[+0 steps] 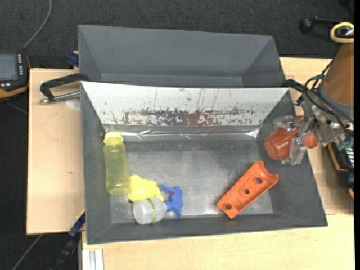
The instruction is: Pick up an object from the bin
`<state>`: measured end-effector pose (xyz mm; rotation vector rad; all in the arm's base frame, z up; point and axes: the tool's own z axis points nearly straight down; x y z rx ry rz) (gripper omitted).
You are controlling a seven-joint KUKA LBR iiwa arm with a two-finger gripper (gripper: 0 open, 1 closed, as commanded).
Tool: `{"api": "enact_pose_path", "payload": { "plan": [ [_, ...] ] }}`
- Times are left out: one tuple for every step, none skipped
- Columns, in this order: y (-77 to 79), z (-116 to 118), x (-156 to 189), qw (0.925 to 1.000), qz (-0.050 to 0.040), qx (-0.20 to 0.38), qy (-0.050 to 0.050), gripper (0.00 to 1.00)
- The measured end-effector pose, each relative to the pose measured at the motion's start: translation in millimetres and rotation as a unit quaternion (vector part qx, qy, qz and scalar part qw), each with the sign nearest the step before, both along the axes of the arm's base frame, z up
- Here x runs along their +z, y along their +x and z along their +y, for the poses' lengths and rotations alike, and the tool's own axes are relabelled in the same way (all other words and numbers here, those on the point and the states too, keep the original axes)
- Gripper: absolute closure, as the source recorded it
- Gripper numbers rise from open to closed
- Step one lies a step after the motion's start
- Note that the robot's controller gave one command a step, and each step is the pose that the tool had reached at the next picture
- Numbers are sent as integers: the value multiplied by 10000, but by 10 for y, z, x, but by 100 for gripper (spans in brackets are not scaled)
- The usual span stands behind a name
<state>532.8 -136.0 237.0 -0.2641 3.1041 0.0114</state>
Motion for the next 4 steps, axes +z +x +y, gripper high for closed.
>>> {"api": "enact_pose_path", "payload": {
  "plan": [
    [0,0,0,10000,1,0,0,100],
    [0,0,0,10000,1,0,0,100],
    [0,-1,0,10000,1,0,0,100],
    [0,-1,0,10000,2,-1,1,100]
  ]
}}
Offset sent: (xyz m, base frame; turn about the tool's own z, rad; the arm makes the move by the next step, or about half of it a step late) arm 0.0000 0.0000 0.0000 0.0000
